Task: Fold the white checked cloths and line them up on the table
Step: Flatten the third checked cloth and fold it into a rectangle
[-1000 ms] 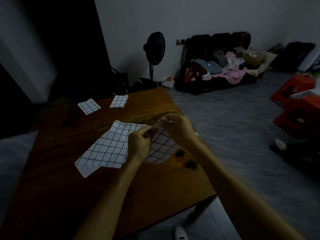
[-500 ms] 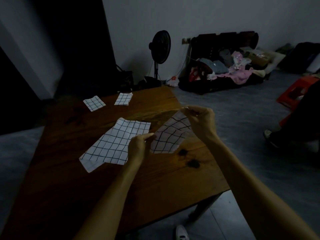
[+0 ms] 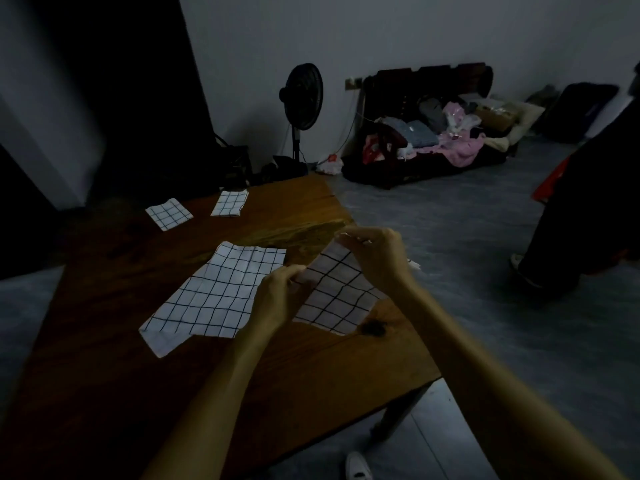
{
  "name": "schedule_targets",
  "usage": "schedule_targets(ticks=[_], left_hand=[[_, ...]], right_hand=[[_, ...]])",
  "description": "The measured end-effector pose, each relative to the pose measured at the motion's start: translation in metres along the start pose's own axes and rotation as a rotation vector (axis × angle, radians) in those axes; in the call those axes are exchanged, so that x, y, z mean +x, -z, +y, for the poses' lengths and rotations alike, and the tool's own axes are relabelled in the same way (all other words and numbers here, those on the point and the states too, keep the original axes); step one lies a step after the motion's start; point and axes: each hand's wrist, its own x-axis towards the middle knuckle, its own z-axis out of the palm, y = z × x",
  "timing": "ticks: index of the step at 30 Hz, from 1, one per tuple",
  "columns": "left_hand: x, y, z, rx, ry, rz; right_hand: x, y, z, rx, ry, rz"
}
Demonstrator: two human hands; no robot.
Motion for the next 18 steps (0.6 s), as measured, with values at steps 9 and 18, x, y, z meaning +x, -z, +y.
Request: schedule_targets(ticks=[9, 18], left_hand=[[0.005, -0.001, 0.027, -0.13, 0.124, 0.076], [0.019, 0.006, 0.049, -0.337, 0.228, 0.095]], right_hand=[[-0.005, 0.001, 0.001, 0.077, -0.013, 0.032], [-0.027, -0.004, -0.003, 0.256, -0.229, -0.325]])
